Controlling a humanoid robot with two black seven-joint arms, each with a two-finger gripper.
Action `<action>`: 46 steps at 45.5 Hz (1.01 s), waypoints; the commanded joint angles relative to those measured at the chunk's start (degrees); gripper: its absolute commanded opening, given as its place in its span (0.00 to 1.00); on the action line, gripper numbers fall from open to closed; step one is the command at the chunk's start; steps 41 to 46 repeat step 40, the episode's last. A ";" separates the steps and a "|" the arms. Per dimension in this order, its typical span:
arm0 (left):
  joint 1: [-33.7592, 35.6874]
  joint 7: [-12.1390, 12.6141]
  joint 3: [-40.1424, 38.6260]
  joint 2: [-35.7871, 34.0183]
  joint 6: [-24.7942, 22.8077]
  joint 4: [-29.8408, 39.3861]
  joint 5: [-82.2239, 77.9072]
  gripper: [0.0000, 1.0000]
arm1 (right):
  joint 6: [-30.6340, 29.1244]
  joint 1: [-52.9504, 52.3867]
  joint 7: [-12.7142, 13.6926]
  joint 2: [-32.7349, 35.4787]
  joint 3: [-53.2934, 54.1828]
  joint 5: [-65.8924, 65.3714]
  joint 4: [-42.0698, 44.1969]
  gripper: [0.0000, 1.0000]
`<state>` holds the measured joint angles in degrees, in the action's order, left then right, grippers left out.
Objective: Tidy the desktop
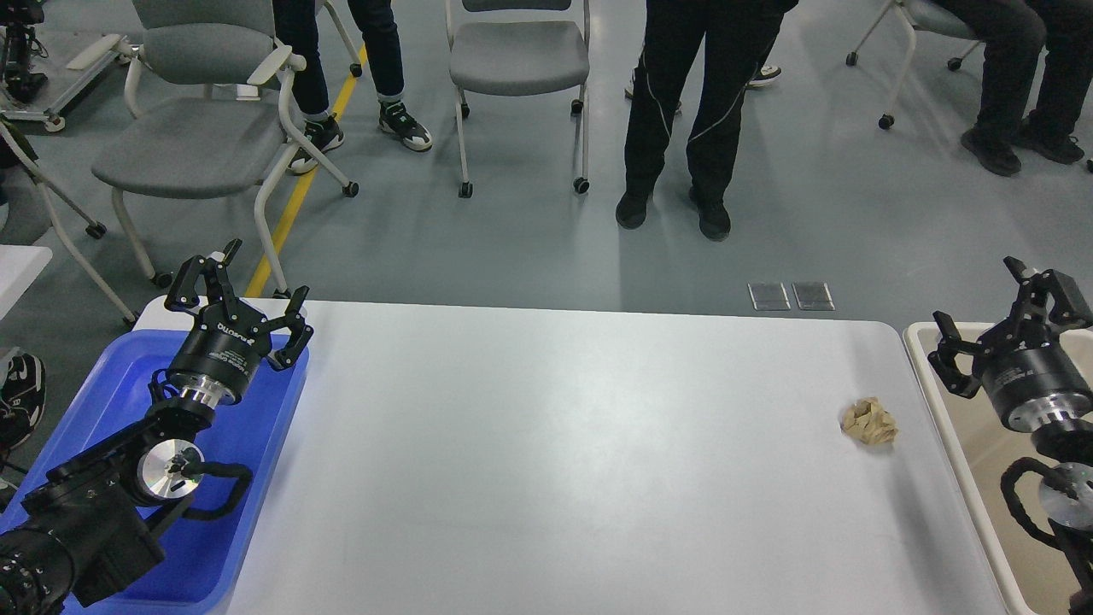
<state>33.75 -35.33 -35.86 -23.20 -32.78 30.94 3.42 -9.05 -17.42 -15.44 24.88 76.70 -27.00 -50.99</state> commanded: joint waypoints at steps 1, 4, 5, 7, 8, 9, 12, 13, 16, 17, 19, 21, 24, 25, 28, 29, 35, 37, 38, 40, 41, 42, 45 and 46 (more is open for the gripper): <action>0.00 0.00 0.00 0.00 -0.01 0.00 0.01 0.98 | 0.70 0.55 -0.03 -3.61 1.17 -2.79 -1.75 1.00; 0.00 0.00 0.00 0.00 -0.01 0.00 0.01 0.98 | 0.88 0.55 -0.03 -3.70 1.25 -2.70 -1.13 1.00; 0.00 0.00 0.00 0.00 -0.01 0.00 0.01 0.98 | 0.88 0.55 -0.03 -3.70 1.34 -2.62 -1.04 1.00; 0.00 0.00 0.00 0.00 -0.01 0.00 0.01 0.98 | 0.88 0.64 -0.03 -3.96 1.43 -2.44 -1.04 1.00; 0.00 0.00 0.00 0.00 -0.01 0.00 0.01 0.98 | 0.88 0.64 -0.03 -4.22 1.43 -2.44 -1.04 1.00; 0.00 0.00 0.00 0.00 -0.01 0.00 0.01 0.98 | 0.88 0.64 -0.03 -4.66 1.43 -2.44 -1.04 1.00; 0.00 0.00 0.00 0.00 -0.01 0.00 0.01 0.98 | 1.14 0.64 -0.12 -5.71 1.61 -2.53 -0.78 1.00; 0.00 0.00 0.00 0.00 -0.01 0.00 0.01 0.98 | 1.14 0.64 -0.20 -5.98 1.69 -2.44 -0.78 1.00; 0.00 0.00 0.00 0.00 -0.01 0.00 0.01 0.98 | 1.23 0.64 -1.95 -6.94 2.22 -2.53 -0.87 1.00; 0.00 0.00 0.00 0.00 -0.01 0.00 0.01 0.98 | 1.23 0.64 -3.09 -7.21 2.40 -2.53 -0.87 1.00; 0.00 0.00 0.00 0.00 -0.01 0.00 0.01 0.98 | 1.14 0.64 -5.55 -7.39 2.57 -2.62 -0.95 1.00; 0.00 0.00 0.00 0.00 -0.01 0.00 0.01 0.98 | 1.14 0.64 -7.31 -7.47 2.14 -2.70 -0.87 1.00; 0.00 0.00 0.00 0.00 -0.01 0.00 0.01 0.98 | 1.14 0.37 -7.41 -7.48 2.05 -2.70 -0.87 1.00; 0.00 0.00 0.00 0.00 -0.01 0.00 0.01 0.98 | 1.14 0.29 -7.41 -7.56 2.05 -2.70 -0.87 1.00; 0.00 0.00 0.00 0.00 -0.01 0.00 0.01 0.98 | 1.14 0.20 -7.32 -7.65 2.05 -2.18 -0.87 1.00; 0.00 0.00 0.00 0.00 -0.01 0.00 0.01 0.98 | 1.23 0.20 -7.32 -7.74 1.96 -2.00 -0.87 1.00; 0.00 0.00 0.00 0.00 -0.01 0.00 0.01 0.98 | 1.14 0.29 -7.06 -8.62 0.73 0.02 -0.87 1.00; 0.00 0.00 0.00 0.00 -0.01 0.00 0.01 0.98 | 1.23 0.37 -7.06 -8.62 0.29 0.72 -0.87 1.00; 0.00 0.00 0.00 0.00 -0.01 0.00 0.10 0.98 | 1.06 0.46 -7.15 -8.71 0.20 0.98 -1.04 1.00; 0.00 0.00 -0.09 0.00 -0.01 0.00 0.01 0.98 | 0.97 0.55 -7.15 -8.88 0.20 1.42 -1.31 1.00; 0.00 0.00 -0.09 0.00 -0.01 0.00 0.01 0.98 | 0.97 0.55 -7.15 -8.88 0.20 1.42 -1.31 1.00; 0.00 0.00 -0.09 0.00 -0.01 0.00 0.01 0.98 | 0.97 0.55 -7.15 -8.88 0.20 1.42 -1.31 1.00; 0.00 0.00 -0.09 0.00 -0.01 0.00 0.01 0.98 | 0.97 0.55 -7.15 -8.88 0.20 1.42 -1.31 1.00; 0.00 0.00 -0.09 0.00 -0.01 0.00 0.01 0.98 | 0.97 0.55 -7.15 -8.88 0.20 1.42 -1.31 1.00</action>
